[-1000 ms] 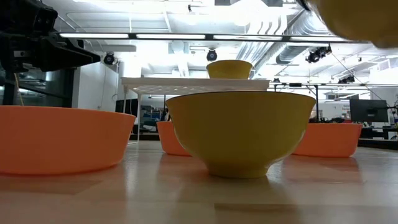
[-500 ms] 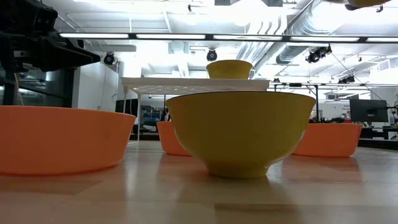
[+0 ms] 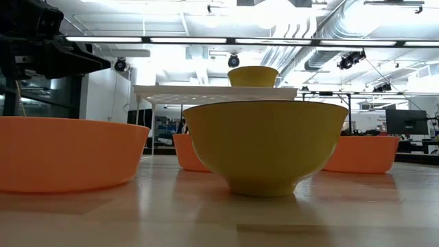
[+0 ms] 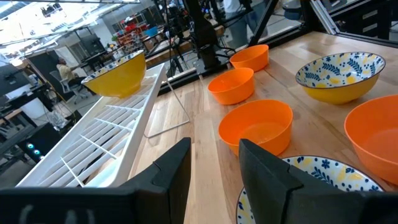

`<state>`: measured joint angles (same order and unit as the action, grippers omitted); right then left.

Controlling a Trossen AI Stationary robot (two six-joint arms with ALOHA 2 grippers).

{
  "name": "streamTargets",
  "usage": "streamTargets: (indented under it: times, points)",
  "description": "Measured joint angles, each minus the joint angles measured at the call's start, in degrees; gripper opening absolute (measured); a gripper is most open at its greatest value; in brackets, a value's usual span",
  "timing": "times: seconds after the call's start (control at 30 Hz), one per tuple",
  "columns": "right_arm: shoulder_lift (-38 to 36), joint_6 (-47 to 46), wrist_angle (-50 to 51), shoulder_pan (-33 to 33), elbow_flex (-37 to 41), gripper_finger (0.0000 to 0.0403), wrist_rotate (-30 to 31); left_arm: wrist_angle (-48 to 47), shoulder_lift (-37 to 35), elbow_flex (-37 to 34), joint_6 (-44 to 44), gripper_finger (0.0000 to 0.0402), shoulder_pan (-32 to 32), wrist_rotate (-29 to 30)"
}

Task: Pick & Place Mini bowls
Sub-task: Stack the white patterned bowl on the other white patterned bowl on the shelf

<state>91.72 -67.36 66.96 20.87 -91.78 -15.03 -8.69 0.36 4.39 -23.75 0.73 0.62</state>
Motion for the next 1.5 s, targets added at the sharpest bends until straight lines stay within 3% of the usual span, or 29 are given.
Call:
streamTargets:
  times: [1.03, 1.5]
  points:
    - [0.2, 5.2, 0.1, -5.7, -14.0, 0.0000, 0.9, 0.0, 0.0, 0.0, 0.0, 0.0131, 0.0, 0.0]
    - [5.4, 15.7, 4.2, -14.0, -25.5, 0.0000, 2.1, 0.0, 0.0, 0.0, 0.0, 0.0131, 0.0, 0.0]
